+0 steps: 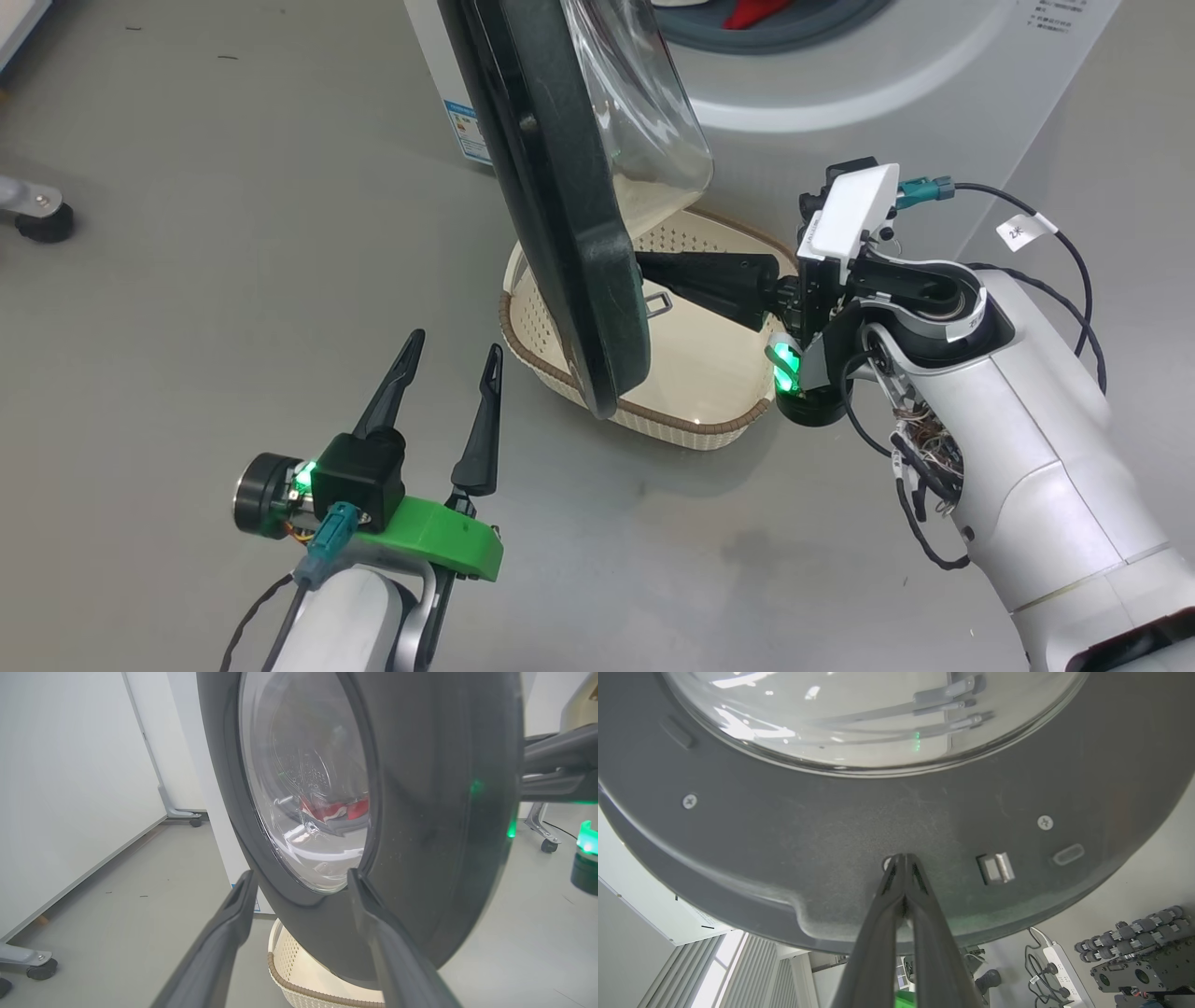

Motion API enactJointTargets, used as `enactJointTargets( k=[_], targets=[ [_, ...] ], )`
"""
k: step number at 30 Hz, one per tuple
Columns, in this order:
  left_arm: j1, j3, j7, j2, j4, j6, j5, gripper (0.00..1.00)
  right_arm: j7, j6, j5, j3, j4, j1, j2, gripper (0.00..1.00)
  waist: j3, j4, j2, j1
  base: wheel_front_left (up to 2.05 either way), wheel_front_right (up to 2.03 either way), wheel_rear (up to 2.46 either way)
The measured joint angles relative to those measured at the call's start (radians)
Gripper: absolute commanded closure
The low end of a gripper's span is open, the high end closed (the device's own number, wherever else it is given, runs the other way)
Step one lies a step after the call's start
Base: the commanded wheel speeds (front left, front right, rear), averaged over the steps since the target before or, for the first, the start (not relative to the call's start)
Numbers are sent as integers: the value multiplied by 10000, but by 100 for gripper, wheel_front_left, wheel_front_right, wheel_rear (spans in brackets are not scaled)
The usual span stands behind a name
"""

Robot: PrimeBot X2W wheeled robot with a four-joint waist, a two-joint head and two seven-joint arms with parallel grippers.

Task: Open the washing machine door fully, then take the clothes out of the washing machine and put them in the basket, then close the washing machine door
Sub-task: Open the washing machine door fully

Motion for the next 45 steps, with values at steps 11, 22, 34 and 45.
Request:
enactJointTargets(
  k=[11,22,34,45],
  targets=[
    [2,222,0,2,23,0,0,0,-625,-54,4,167,-67,24,15,100,-22,-113,0,-1,0,0,0],
    [234,619,0,6,201,0,38,0,-2242,1340,-2383,435,-104,391,-951,100,-516,-584,0,-1,0,0,0],
    [568,1369,0,228,357,0,102,0,-5933,2169,-7160,1484,-773,1342,-2997,100,-1164,-1403,0,-1,0,0,0],
    [1091,1689,0,261,464,-100,144,0,-9614,1942,-9336,1463,-1248,3052,-3565,100,-1914,-2186,0,-1,0,0,0]
  ],
)
